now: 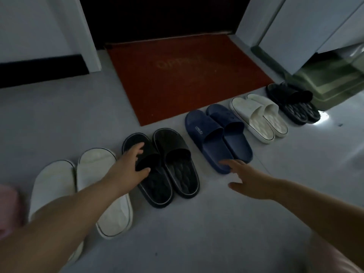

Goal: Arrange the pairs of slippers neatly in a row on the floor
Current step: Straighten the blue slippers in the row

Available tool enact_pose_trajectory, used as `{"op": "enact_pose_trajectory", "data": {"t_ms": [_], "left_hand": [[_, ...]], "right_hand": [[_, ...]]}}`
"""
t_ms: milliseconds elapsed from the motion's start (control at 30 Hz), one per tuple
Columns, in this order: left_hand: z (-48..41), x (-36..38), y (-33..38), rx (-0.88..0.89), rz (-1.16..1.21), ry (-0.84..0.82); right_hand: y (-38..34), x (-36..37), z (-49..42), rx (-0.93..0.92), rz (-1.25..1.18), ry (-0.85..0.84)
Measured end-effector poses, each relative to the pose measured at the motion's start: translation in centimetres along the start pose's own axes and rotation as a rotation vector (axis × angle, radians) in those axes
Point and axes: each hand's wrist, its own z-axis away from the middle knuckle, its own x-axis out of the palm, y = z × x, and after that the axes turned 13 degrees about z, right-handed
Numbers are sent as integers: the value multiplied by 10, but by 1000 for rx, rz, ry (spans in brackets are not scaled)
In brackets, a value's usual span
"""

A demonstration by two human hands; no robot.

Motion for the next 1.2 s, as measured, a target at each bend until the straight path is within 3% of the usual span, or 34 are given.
{"op": "enact_pose_trajectory", "data": {"t_ms": [67,200,300,367,500,733,1200], "left_hand": [[-11,25,19,9,-54,-21],[-55,78,68,39,-138,-61],[-105,119,99,7,-186,13],[-137,142,110,-93,-226,48],[-174,181,117,-470,-255,93],[-151,193,124,-651,-114,182],[-150,203,100,-411,-88,459]], "right_hand": [[39,-10,-10,13,21,-23],[116,-56,-55,-52,81,97],[160,-84,-120,-115,109,177],[174,-86,-163,-158,27,160],[193,-58,-213,-263,-133,134],[186,-56,-212,-400,-338,36],[191,-52,-201,-357,-244,93]]}}
